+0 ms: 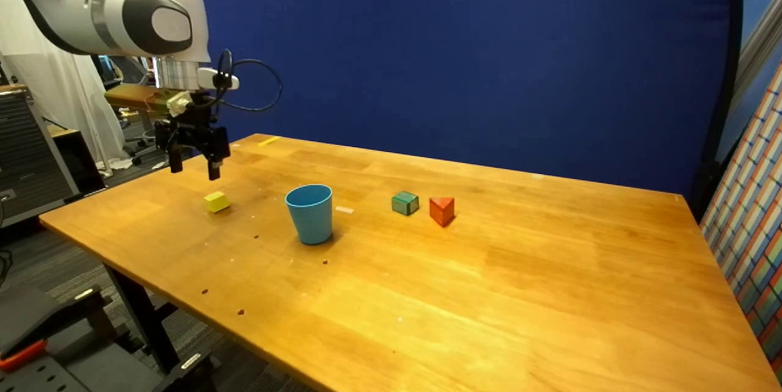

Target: Put the yellow block in the cup

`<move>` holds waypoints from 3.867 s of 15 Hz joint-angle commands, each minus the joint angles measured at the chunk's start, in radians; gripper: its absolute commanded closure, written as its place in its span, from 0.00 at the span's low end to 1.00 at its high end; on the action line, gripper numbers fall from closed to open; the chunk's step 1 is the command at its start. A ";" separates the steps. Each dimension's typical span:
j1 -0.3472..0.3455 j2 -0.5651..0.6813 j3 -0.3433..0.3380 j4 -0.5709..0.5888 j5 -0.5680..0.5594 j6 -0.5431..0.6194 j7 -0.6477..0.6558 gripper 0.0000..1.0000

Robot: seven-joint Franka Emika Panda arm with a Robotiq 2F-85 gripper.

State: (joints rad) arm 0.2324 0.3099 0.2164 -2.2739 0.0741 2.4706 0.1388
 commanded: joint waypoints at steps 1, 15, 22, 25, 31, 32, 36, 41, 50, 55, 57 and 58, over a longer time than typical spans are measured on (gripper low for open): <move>0.061 0.168 -0.030 0.157 -0.068 0.060 0.074 0.00; 0.266 0.193 -0.255 0.155 -0.206 0.143 0.510 0.00; 0.260 0.142 -0.254 0.079 -0.214 0.143 0.647 0.00; 0.254 0.125 -0.251 0.049 -0.220 0.147 0.678 0.34; 0.227 0.103 -0.245 -0.021 -0.214 0.175 0.694 0.80; 0.221 0.096 -0.248 -0.031 -0.213 0.177 0.695 0.88; 0.208 -0.019 -0.304 -0.078 -0.271 0.146 0.727 0.84; 0.153 -0.175 -0.363 -0.100 -0.483 0.095 0.849 0.84; -0.079 -0.303 -0.306 -0.213 -0.653 0.098 0.961 0.84; -0.132 -0.258 -0.282 -0.232 -0.648 0.128 0.961 0.84; -0.139 -0.247 -0.278 -0.241 -0.656 0.154 0.973 0.39; -0.140 -0.241 -0.278 -0.242 -0.659 0.164 0.976 0.34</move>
State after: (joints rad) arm 0.1193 0.0617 -0.0798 -2.5006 -0.5490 2.5827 1.0784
